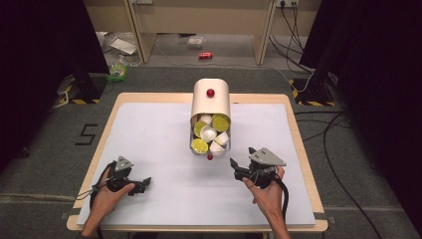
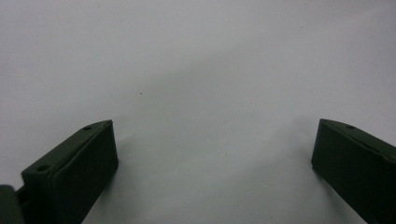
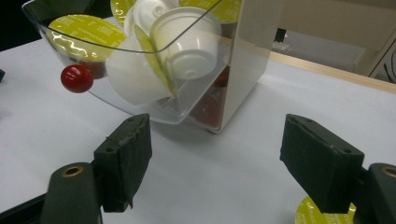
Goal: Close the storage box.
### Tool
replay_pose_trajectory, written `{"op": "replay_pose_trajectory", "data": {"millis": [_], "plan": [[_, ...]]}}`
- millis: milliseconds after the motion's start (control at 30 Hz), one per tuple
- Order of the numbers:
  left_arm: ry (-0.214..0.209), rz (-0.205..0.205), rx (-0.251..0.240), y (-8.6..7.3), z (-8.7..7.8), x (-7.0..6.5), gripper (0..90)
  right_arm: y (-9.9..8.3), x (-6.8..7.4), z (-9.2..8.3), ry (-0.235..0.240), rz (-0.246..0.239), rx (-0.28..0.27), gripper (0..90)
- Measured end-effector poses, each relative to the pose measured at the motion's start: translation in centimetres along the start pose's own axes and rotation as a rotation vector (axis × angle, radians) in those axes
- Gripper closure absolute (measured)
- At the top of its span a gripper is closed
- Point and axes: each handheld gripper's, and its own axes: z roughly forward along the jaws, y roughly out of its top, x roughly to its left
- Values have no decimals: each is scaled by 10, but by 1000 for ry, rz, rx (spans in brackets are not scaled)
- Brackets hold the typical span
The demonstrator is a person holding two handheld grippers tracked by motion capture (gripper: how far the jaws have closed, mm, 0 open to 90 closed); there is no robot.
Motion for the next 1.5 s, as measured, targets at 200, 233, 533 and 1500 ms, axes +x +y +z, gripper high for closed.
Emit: {"op": "replay_pose_trajectory", "data": {"millis": [200,233,533,1500], "plan": [[0,0,0,0,0,0,0,3,5,2,-2,-6,-6,254],[-1,0,0,0,0,0,0,3,6,3,-1,-6,-4,254],[-1,0,0,0,0,0,0,4,6,10,-4,-13,1,254],[0,0,0,0,0,0,0,8,5,16,-34,-12,-62,243]]}}
